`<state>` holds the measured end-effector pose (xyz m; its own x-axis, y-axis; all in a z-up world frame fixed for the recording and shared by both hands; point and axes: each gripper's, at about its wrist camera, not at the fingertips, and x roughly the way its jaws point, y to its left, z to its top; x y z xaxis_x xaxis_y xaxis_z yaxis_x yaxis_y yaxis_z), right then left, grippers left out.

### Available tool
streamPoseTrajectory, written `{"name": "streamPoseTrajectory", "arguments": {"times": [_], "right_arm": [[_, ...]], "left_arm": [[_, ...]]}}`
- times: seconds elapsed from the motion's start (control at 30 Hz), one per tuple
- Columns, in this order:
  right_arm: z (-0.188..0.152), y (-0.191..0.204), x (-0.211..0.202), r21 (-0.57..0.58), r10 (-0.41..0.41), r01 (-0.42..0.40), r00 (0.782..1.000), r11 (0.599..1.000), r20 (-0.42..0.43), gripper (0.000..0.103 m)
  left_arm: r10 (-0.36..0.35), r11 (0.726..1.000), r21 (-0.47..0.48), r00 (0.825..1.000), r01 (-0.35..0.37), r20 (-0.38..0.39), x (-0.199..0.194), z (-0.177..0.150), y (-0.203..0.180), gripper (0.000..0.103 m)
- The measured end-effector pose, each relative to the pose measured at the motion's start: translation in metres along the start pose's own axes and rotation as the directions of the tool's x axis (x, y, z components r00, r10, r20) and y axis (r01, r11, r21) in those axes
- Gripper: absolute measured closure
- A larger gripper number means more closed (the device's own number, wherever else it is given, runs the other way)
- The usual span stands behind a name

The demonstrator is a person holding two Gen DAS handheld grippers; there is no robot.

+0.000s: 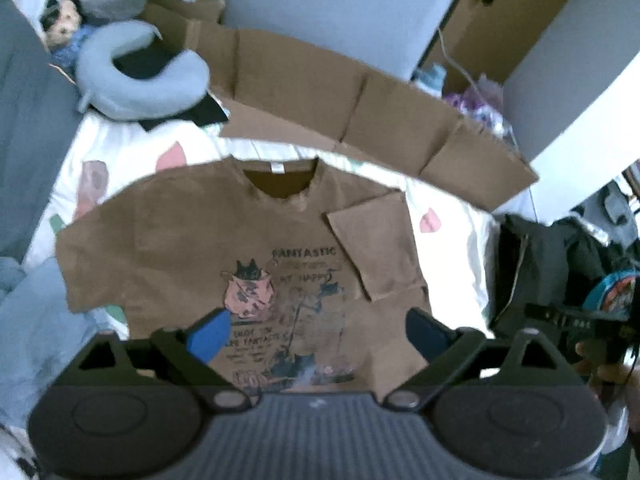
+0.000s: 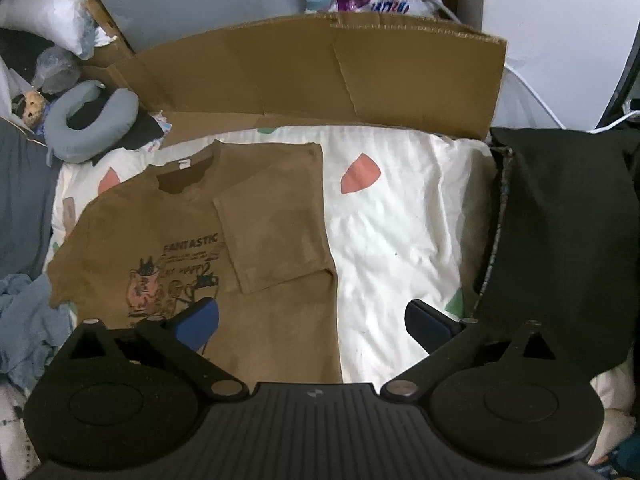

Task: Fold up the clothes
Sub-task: 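Raise both tools above the T-shirt with both sleeves folded in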

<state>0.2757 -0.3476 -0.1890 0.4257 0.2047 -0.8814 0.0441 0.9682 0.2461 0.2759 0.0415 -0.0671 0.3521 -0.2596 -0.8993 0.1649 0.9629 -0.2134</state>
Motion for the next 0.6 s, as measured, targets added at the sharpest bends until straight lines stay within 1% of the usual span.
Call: {"name": "streamPoseTrajectory", "arguments": {"times": [0.23, 0.37, 0.47, 0.6], "right_arm": [[0.01, 0.0, -0.053, 0.004, 0.028, -0.028, 0.999, 1.0, -0.019, 0.001], [0.016, 0.002, -0.08, -0.001, 0.05, -0.05, 0.998, 0.999, -0.03, 0.001], [0.025, 0.004, -0.098, -0.004, 0.057, -0.057, 0.998, 0.998, -0.023, 0.001], [0.035, 0.014, -0.117, 0.001, 0.061, -0.061, 0.998, 0.998, -0.014, 0.001]], "left_arm": [[0.045, 0.998, -0.041, 0.999, -0.044, 0.03, -0.068, 0.009, 0.002, 0.006], [0.063, 0.995, -0.085, 0.997, -0.059, 0.052, -0.109, 0.012, 0.007, 0.005], [0.09, 0.991, -0.102, 0.994, -0.083, 0.063, -0.134, 0.009, 0.011, 0.003], [0.113, 0.986, -0.13, 0.992, -0.104, 0.06, -0.155, -0.001, 0.02, 0.003]]}}
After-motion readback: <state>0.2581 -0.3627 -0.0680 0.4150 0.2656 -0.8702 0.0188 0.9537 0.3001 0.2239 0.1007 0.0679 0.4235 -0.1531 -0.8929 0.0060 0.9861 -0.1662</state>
